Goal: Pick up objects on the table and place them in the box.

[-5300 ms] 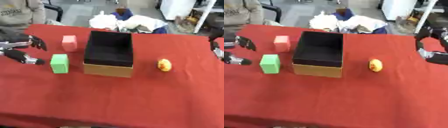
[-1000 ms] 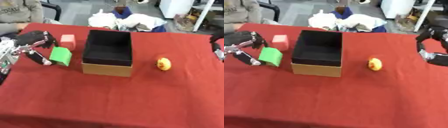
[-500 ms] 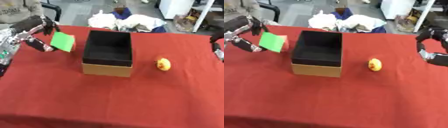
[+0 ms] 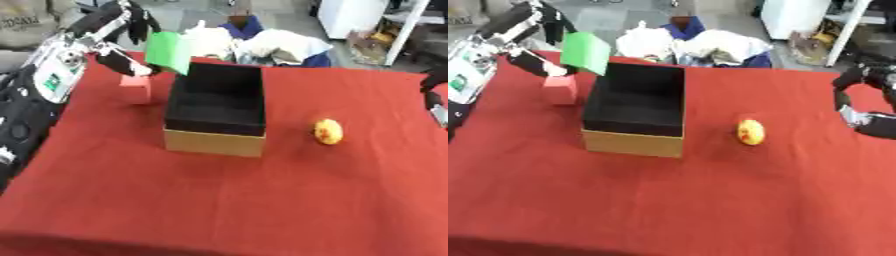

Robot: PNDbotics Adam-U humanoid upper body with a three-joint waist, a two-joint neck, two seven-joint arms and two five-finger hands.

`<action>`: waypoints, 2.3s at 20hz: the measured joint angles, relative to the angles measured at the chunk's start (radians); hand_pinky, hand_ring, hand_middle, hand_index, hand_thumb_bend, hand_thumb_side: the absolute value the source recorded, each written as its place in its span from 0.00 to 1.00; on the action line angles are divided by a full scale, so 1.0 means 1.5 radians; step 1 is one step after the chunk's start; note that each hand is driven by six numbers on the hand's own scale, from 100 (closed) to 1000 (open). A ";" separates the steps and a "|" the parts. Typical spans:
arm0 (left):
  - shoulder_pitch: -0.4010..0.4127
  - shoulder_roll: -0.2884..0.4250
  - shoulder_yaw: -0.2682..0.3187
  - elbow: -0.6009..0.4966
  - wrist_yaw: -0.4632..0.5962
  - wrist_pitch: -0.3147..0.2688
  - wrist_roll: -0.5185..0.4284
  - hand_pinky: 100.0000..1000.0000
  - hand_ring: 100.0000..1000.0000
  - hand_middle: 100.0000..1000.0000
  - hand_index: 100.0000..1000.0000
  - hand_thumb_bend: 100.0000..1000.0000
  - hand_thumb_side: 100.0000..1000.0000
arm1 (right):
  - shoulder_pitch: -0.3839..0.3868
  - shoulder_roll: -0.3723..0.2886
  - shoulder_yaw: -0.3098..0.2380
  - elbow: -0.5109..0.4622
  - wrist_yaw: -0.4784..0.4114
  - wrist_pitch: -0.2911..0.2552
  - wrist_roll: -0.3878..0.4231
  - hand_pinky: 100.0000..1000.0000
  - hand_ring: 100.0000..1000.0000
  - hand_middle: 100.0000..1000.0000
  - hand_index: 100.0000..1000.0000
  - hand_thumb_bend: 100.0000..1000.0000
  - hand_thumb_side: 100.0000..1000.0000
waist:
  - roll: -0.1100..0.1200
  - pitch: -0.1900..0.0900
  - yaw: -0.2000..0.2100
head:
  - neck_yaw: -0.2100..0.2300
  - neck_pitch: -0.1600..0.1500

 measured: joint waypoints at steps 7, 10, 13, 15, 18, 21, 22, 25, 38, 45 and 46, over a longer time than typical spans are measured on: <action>0.000 -0.057 -0.002 0.060 -0.066 -0.022 -0.015 0.45 0.38 0.39 0.46 0.13 0.18 | -0.004 0.009 0.004 0.001 -0.005 0.005 0.005 0.67 0.55 0.54 0.64 0.00 0.17 | 0.000 0.007 -0.010 | 0.011 -0.007; 0.003 -0.068 -0.003 0.076 -0.080 -0.034 -0.020 0.50 0.45 0.48 0.58 0.21 0.50 | -0.004 0.011 0.004 0.002 -0.005 0.007 0.007 0.67 0.55 0.53 0.64 0.00 0.17 | 0.000 0.008 -0.010 | 0.013 -0.008; 0.008 -0.070 -0.006 0.078 -0.088 -0.045 -0.032 0.57 0.55 0.60 0.75 0.36 0.77 | -0.003 0.011 0.004 0.002 -0.007 0.009 0.009 0.67 0.55 0.53 0.64 0.00 0.17 | 0.000 0.008 -0.011 | 0.013 -0.008; 0.008 -0.070 -0.008 0.077 -0.088 -0.050 -0.042 0.60 0.60 0.65 0.79 0.45 0.87 | -0.003 0.011 0.003 0.002 -0.008 0.010 0.010 0.67 0.55 0.53 0.64 0.00 0.17 | 0.000 0.008 -0.010 | 0.013 -0.008; 0.011 -0.069 -0.011 0.065 -0.086 -0.051 -0.052 0.65 0.65 0.71 0.84 0.58 0.95 | -0.002 0.011 0.003 0.002 -0.010 0.011 0.011 0.67 0.55 0.53 0.64 0.00 0.17 | 0.000 0.008 -0.010 | 0.013 -0.008; 0.013 -0.058 -0.011 0.042 -0.080 -0.050 -0.058 0.69 0.70 0.75 0.86 0.64 0.98 | -0.001 0.011 0.003 0.002 -0.010 0.011 0.011 0.67 0.55 0.53 0.64 0.00 0.17 | 0.000 0.008 -0.009 | 0.013 -0.008; 0.013 -0.052 -0.012 0.034 -0.080 -0.049 -0.060 0.69 0.70 0.75 0.87 0.65 0.98 | -0.001 0.011 0.003 0.002 -0.010 0.011 0.011 0.67 0.55 0.53 0.64 0.00 0.17 | 0.000 0.008 -0.008 | 0.013 -0.008; 0.014 -0.029 -0.014 0.012 -0.071 -0.046 -0.062 0.70 0.71 0.76 0.86 0.68 0.94 | 0.001 0.011 0.003 0.003 -0.010 0.011 0.011 0.67 0.55 0.53 0.64 0.00 0.17 | 0.000 0.008 -0.005 | 0.010 -0.008; 0.040 0.114 0.020 -0.024 -0.063 -0.013 -0.048 0.73 0.80 0.84 0.90 0.81 0.79 | 0.007 0.005 0.000 0.004 -0.010 0.010 0.010 0.67 0.55 0.53 0.64 0.00 0.17 | 0.008 0.000 0.004 | -0.004 -0.008; 0.041 0.120 0.061 0.074 -0.124 0.013 -0.010 0.72 0.78 0.81 0.88 0.77 0.78 | 0.007 0.004 -0.001 0.004 -0.010 0.010 0.010 0.67 0.55 0.53 0.64 0.00 0.17 | 0.007 0.007 0.000 | -0.004 -0.013; 0.041 0.120 0.065 0.087 -0.133 0.014 0.000 0.72 0.77 0.80 0.87 0.75 0.77 | 0.007 0.004 -0.001 0.004 -0.010 0.010 0.010 0.67 0.55 0.53 0.64 0.00 0.17 | 0.008 0.010 -0.002 | -0.004 -0.014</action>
